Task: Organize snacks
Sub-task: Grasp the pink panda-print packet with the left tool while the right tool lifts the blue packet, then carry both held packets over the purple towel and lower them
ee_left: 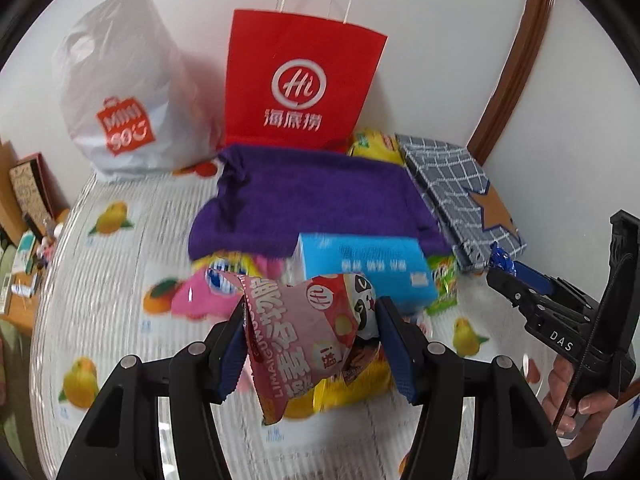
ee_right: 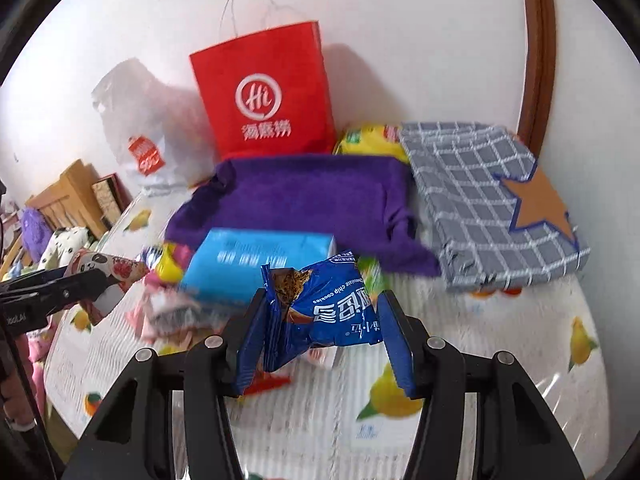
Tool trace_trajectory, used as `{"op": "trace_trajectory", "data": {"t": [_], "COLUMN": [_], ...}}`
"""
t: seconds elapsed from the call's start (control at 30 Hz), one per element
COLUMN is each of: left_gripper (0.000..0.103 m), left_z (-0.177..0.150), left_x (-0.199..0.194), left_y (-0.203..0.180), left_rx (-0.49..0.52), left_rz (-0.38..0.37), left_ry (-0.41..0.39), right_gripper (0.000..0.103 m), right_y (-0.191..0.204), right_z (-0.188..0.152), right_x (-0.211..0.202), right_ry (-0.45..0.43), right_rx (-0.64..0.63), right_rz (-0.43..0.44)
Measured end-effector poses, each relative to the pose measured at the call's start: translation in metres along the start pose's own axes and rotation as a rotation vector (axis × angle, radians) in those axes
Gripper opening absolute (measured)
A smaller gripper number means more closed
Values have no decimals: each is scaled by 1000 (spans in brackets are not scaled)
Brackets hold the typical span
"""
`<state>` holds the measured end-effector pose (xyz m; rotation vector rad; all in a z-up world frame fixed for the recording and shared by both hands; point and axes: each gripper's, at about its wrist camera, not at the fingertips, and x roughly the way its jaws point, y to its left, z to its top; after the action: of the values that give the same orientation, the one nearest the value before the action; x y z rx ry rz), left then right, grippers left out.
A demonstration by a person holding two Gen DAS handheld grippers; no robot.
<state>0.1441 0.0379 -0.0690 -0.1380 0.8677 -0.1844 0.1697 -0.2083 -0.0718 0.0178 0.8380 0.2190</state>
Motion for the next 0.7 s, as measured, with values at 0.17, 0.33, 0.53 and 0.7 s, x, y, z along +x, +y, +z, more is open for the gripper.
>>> {"op": "trace_trajectory", "data": {"t": [0.17,0.33,0.53,0.7], "left_gripper": [58,58,58,58], "left_z": [33,61,90,112], "left_x": [5,20,44,66], "left_y": [-3,2,13,20], "left_rx": [20,13,8,2], "left_rz": [15,24,32,38], "left_ry": [-36,-45,-44,-40], "right_gripper": [53,53,53,53], "right_y": [3,4,2,-3], "right_z": [36,66,94,116], "right_x": [11,34,69,94], "right_ry": [-12,-3,17,18], "right_rx": [-11,-27,-42,-30], "right_rz": [3,11,14,19]}}
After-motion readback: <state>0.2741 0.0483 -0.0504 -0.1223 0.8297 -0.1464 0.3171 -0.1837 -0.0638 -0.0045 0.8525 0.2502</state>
